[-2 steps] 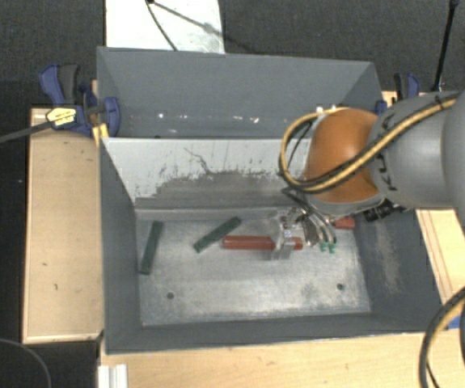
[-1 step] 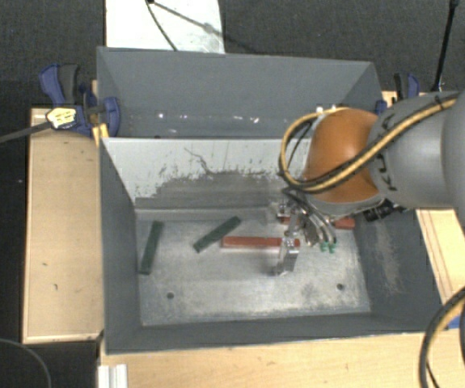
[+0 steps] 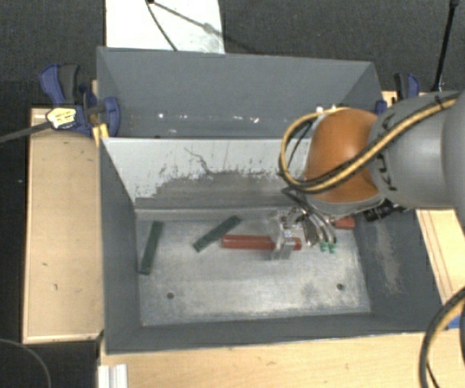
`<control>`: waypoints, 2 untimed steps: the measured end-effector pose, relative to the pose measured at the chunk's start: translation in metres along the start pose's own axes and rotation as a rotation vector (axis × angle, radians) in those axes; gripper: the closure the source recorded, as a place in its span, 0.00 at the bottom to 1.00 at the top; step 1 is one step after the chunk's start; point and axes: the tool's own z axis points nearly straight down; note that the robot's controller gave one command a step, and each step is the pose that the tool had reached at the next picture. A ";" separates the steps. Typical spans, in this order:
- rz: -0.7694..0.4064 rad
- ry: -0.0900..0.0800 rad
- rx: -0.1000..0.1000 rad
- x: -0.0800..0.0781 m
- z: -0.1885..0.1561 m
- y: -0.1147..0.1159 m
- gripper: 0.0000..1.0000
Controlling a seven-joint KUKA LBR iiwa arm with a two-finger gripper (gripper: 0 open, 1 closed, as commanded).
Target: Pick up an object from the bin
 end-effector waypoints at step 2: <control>-0.455 0.003 -0.002 0.042 -0.095 0.002 1.00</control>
Offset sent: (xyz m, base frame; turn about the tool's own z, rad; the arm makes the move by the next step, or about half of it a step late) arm -0.0222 -0.0384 0.1198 -0.2212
